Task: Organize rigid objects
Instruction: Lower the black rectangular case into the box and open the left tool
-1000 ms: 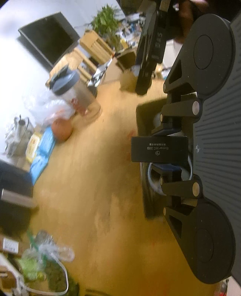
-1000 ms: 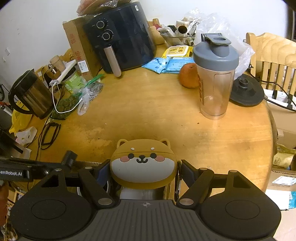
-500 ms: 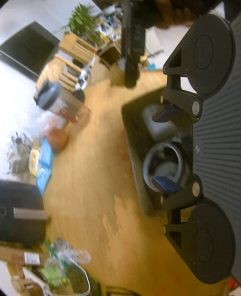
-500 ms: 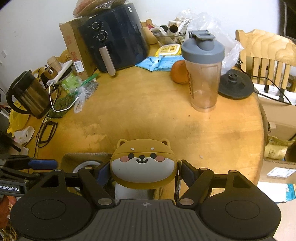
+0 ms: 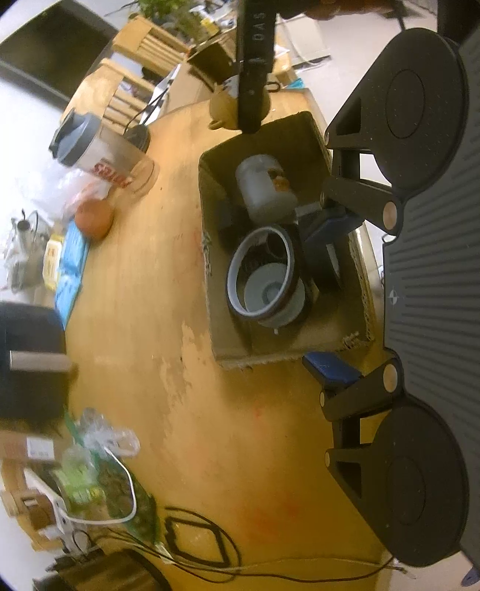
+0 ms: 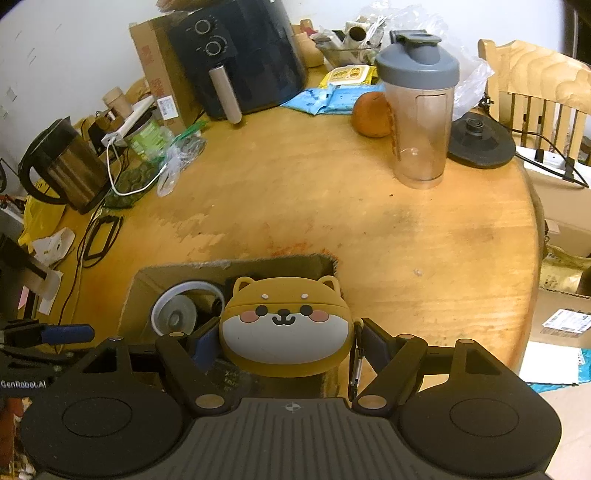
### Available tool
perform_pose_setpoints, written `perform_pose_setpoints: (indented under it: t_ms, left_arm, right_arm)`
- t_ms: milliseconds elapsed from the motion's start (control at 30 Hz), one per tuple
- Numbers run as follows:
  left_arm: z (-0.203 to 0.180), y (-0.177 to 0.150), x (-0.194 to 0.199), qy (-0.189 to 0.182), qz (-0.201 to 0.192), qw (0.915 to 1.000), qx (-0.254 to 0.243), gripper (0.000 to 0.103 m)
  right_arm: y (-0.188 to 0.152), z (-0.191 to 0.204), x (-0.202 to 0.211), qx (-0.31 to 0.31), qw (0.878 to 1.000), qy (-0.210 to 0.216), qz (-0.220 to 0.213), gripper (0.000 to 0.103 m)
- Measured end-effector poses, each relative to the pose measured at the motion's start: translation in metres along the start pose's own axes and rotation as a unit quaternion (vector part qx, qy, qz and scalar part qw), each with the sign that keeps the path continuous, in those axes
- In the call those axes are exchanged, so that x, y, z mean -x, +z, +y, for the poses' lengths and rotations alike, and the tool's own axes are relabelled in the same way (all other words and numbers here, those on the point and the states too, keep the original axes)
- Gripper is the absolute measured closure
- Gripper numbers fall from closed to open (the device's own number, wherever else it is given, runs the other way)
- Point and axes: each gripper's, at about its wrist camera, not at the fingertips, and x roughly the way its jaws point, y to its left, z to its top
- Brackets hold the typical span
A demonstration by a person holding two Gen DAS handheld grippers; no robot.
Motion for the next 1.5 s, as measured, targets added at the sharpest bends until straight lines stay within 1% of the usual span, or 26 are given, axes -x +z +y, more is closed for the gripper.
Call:
perform_pose_setpoints:
  t_ms: [167,333,667,933,1067,1200,1267,1300,1333,1367,1400,1500]
  left_arm:
    - [0.005,-0.006,0.005,-0.006,-0.003,0.9999,0.015,0.039]
    - [0.008,-0.01,0.009,0.014,-0.003,0.9998,0.015,0.039]
    - [0.015,-0.016,0.014,0.021,-0.003,0.9993,0.031,0.039]
    - [0.023,-0.015,0.016,0.027,-0.007,0.9981,0.054,0.039]
    - [0.029,-0.013,0.017,0.031,-0.009,0.9972,0.067,0.039]
    - [0.03,-0.011,0.016,0.036,-0.006,0.9971,0.067,0.039]
    - [0.03,-0.011,0.015,0.037,-0.003,0.9971,0.067,0.039]
    - [0.03,-0.011,0.014,0.037,-0.002,0.9971,0.067,0.039]
    - [0.03,-0.011,0.013,0.037,-0.001,0.9971,0.066,0.039]
    - [0.03,-0.01,0.013,0.037,0.0,0.9972,0.065,0.039]
    - [0.031,-0.009,0.013,0.037,0.001,0.9972,0.064,0.039]
    - [0.032,-0.007,0.013,0.039,0.001,0.9972,0.065,0.039]
  right_arm:
    - [-0.004,0.01,0.0,0.01,1.0,0.007,0.003,0.023]
    - [-0.007,0.019,-0.002,0.018,1.0,0.012,0.005,0.023]
    - [-0.006,0.028,-0.006,0.027,0.999,0.015,0.012,0.023]
    - [-0.005,0.033,-0.014,0.038,0.999,0.009,0.032,0.023]
    - [0.0,0.037,-0.012,0.047,0.999,0.004,0.02,0.023]
    - [0.005,0.043,-0.005,0.058,0.998,0.005,0.002,0.023]
    - [0.007,0.045,-0.005,0.063,0.998,0.003,0.0,0.023]
    - [0.007,0.046,-0.006,0.064,0.998,0.0,0.002,0.022]
    - [0.007,0.046,-0.008,0.067,0.998,-0.005,0.007,0.019]
    - [0.005,0.048,-0.013,0.073,0.997,-0.011,0.021,0.007]
    - [0.004,0.049,-0.017,0.079,0.996,-0.018,0.032,0.0]
    - [-0.002,0.05,-0.021,0.092,0.994,-0.029,0.043,0.0]
